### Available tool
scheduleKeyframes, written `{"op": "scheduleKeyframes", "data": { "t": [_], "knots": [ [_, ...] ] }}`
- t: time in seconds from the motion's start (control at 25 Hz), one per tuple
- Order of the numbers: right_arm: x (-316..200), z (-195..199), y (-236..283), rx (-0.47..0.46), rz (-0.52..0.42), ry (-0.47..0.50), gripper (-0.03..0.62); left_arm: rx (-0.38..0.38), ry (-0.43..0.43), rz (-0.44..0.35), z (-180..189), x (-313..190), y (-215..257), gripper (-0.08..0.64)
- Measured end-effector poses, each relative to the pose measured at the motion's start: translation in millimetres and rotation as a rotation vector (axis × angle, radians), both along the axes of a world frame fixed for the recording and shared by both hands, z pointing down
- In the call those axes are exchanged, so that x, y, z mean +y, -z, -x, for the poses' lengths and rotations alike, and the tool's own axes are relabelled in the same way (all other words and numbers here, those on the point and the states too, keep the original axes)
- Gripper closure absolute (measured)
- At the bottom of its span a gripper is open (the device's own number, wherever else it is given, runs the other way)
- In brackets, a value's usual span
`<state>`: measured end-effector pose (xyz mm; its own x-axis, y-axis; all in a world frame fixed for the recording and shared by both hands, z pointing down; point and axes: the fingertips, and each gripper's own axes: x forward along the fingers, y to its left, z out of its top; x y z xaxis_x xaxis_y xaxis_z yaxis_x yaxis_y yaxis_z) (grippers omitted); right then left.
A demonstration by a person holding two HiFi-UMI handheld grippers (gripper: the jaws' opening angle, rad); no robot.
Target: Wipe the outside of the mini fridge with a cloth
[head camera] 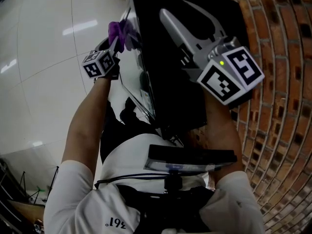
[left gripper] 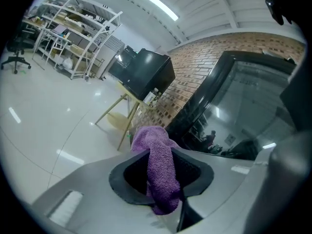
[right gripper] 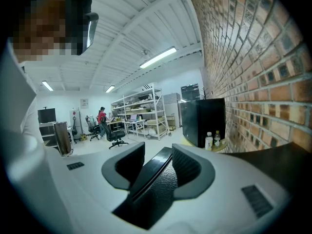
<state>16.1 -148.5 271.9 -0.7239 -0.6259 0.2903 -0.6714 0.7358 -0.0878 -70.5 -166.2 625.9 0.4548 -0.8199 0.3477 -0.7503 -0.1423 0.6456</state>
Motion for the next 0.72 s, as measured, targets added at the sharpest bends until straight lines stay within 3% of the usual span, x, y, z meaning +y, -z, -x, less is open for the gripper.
{"op": "scheduleKeyframes", "data": {
  "t": [0.2,0.4,0.56,0.72],
  "knots": [
    [0.1,0.1,0.1,0.002,0.001,0.001,0.426,-0.077,-0.018,0.077,4.1,4.9,-31.7,0.449],
    [0.3,-0.2,-0.2,-0.001,0.001,0.003,0.426,-0.018,0.022,0.087,7.0,3.8,-28.0,0.449],
    [1.0,0.6,-0.5,-0.005,0.000,0.006,0.426,0.030,0.040,0.044,15.6,8.4,-5.9,0.449],
    [0.7,0.4,1.6,-0.009,-0.008,0.007,0.426,0.102,0.064,-0.065,25.4,11.5,47.5,0.451]
  ]
}}
